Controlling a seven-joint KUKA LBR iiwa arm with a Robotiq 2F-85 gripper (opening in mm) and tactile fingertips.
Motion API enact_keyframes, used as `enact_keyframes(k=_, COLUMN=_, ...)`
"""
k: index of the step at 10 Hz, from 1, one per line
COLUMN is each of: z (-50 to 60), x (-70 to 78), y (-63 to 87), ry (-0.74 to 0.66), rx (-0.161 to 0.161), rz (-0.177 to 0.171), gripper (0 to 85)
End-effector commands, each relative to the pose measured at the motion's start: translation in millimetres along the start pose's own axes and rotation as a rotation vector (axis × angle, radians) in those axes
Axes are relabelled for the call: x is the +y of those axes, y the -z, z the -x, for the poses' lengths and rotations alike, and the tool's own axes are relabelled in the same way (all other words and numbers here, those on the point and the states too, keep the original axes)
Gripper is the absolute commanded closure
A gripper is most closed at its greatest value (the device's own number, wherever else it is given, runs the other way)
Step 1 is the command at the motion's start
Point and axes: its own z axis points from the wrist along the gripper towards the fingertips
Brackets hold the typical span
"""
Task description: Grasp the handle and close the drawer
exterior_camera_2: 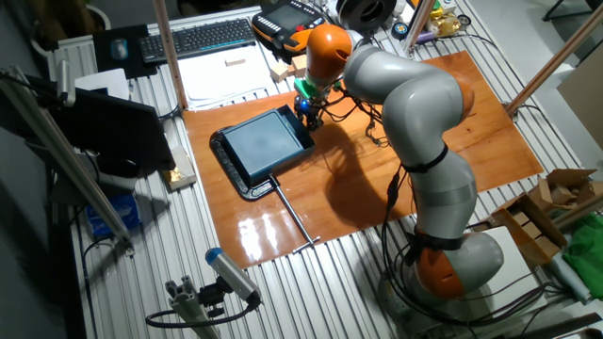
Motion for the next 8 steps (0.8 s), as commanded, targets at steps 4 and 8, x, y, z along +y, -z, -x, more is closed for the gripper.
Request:
enact_keyframes(k=4, z=-8.5, x=1.2, y=2.5, ry=-0.008, rx=-0.006, rz=-0.007, gripper=83.0)
enact_keyframes(k=8, z=-17.4, x=1.1, y=2.7, ry=-0.019, rx=-0.010, rz=-0.009, gripper=83.0)
